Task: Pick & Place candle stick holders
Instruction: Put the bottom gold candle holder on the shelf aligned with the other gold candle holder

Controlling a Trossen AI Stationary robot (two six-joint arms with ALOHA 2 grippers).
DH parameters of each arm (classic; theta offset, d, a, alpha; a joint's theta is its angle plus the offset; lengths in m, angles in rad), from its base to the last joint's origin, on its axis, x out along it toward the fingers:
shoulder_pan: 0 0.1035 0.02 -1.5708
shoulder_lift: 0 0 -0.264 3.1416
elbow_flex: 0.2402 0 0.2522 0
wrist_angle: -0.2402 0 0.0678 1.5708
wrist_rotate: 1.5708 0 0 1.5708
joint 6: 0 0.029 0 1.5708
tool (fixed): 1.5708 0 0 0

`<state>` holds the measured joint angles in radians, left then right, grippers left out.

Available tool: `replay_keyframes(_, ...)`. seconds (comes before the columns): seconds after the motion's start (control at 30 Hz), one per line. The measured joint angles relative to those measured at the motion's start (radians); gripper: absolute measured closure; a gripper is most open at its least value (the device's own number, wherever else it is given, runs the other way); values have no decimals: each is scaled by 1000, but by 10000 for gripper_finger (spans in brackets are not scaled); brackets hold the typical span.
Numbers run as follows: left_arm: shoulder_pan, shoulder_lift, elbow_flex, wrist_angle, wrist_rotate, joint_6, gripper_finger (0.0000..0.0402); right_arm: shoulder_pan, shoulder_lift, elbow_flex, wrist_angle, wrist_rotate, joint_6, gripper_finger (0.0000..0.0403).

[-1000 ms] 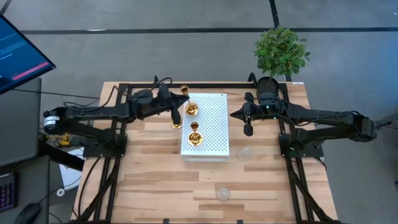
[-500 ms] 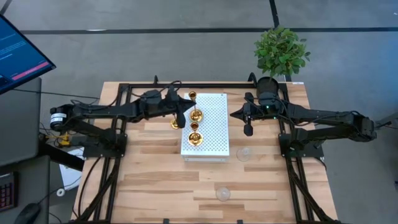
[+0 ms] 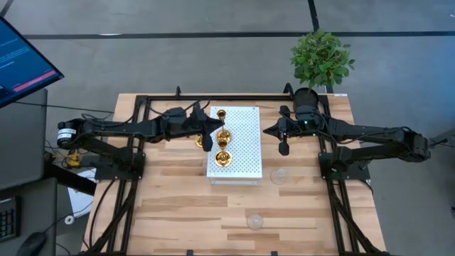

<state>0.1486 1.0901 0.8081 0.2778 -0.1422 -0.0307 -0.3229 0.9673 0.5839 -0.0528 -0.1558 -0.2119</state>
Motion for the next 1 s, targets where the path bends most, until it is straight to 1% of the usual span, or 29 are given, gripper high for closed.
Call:
replay_keyframes(0.07, 0, -3, 1, -14, -19, 0, 389, 0, 0, 0, 0, 0, 0, 403)
replay_keyframes(0.37, 0, -5, 2, -19, -23, 6, 384, 0, 0, 0, 0, 0, 1, 403)
replay_keyframes(0.63, 0, -4, 0, -31, -26, 7, 343, 0, 0, 0, 0, 0, 3, 403)
replay_keyframes(1.0, 0, -4, 0, -24, -26, 7, 307, 0, 0, 0, 0, -1, 3, 403)
